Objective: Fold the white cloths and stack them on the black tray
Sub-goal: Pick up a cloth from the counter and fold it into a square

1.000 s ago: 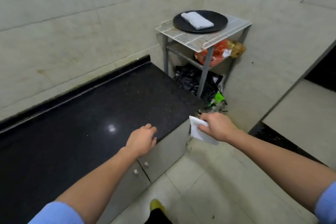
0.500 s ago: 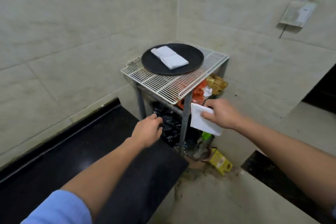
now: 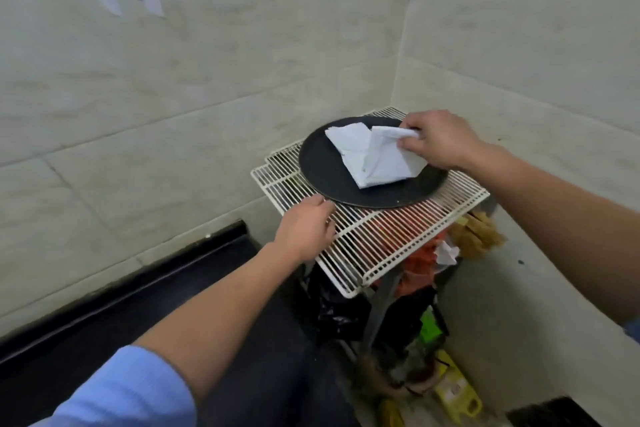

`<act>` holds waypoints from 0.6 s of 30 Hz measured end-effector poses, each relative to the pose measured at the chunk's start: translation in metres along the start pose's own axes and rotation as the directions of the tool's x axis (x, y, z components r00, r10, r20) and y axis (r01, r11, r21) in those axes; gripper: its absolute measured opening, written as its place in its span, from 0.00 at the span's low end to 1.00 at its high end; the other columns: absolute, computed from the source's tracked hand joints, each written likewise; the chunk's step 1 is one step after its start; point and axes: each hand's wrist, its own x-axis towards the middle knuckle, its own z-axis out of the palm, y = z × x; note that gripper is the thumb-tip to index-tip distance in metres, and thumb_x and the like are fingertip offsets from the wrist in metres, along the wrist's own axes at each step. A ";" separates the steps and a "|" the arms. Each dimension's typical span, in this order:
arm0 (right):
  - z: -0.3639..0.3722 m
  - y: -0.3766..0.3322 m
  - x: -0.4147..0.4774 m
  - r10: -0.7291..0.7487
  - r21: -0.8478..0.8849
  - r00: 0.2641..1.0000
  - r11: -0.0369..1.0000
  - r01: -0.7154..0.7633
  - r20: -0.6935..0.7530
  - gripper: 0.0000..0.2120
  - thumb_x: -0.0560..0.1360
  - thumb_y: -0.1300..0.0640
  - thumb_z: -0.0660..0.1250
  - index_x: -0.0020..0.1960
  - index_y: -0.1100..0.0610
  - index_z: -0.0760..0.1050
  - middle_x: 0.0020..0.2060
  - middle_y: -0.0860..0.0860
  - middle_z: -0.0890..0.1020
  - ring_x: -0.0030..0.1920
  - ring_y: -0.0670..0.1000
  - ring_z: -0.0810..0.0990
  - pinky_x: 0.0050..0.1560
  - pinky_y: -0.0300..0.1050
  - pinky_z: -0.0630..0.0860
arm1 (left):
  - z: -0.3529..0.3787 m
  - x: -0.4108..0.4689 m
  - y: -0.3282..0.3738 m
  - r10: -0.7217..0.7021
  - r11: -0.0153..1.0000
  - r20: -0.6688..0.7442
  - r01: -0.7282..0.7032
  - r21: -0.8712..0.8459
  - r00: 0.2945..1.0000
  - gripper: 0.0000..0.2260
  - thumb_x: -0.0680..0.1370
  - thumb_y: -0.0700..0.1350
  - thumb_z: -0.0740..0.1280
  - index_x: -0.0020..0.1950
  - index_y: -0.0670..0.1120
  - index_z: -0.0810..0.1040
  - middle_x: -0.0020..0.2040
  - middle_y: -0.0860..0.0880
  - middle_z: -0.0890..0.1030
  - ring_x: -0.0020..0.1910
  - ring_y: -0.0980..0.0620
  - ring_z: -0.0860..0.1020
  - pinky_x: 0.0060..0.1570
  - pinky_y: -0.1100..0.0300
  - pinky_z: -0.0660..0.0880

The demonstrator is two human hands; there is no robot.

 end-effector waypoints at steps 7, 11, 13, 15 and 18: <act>0.033 0.042 0.113 -0.199 0.101 0.973 0.977 0.188 0.115 0.06 0.76 0.51 0.66 0.51 0.51 0.77 0.47 0.51 0.80 0.48 0.55 0.76 0.43 0.47 0.69 | 0.018 0.081 0.005 -0.168 0.985 0.002 0.168 0.043 0.986 0.10 0.77 0.47 0.62 0.57 0.46 0.75 0.52 0.47 0.75 0.52 0.48 0.74 0.51 0.52 0.73; 0.052 0.047 0.158 -0.296 0.097 0.935 0.955 0.282 0.194 0.07 0.76 0.52 0.65 0.51 0.54 0.77 0.45 0.50 0.77 0.48 0.56 0.75 0.42 0.47 0.67 | 0.033 0.100 0.007 -0.263 0.963 0.005 0.263 0.059 0.965 0.10 0.77 0.47 0.62 0.57 0.47 0.75 0.51 0.48 0.75 0.51 0.48 0.74 0.51 0.52 0.72; 0.065 0.050 0.183 -0.316 0.098 0.921 0.949 0.301 0.229 0.08 0.76 0.52 0.65 0.53 0.54 0.77 0.48 0.51 0.78 0.51 0.56 0.76 0.45 0.48 0.71 | 0.041 0.103 0.010 -0.298 0.952 -0.015 0.298 0.074 0.954 0.10 0.77 0.47 0.61 0.57 0.48 0.75 0.51 0.49 0.75 0.51 0.48 0.73 0.52 0.53 0.70; 0.084 0.051 0.205 -0.327 0.085 0.908 0.945 0.316 0.263 0.09 0.76 0.52 0.64 0.55 0.53 0.77 0.52 0.52 0.80 0.52 0.56 0.76 0.47 0.49 0.71 | 0.046 0.103 0.012 -0.326 0.942 -0.038 0.328 0.077 0.945 0.10 0.77 0.47 0.61 0.57 0.47 0.75 0.52 0.49 0.75 0.51 0.49 0.73 0.54 0.53 0.69; 0.112 0.054 0.233 -0.311 0.038 0.902 0.949 0.314 0.299 0.13 0.77 0.52 0.63 0.61 0.52 0.75 0.57 0.52 0.78 0.56 0.57 0.75 0.46 0.46 0.67 | 0.049 0.103 0.012 -0.368 0.927 -0.052 0.370 0.052 0.928 0.11 0.76 0.46 0.62 0.57 0.46 0.76 0.51 0.49 0.76 0.50 0.49 0.72 0.55 0.52 0.70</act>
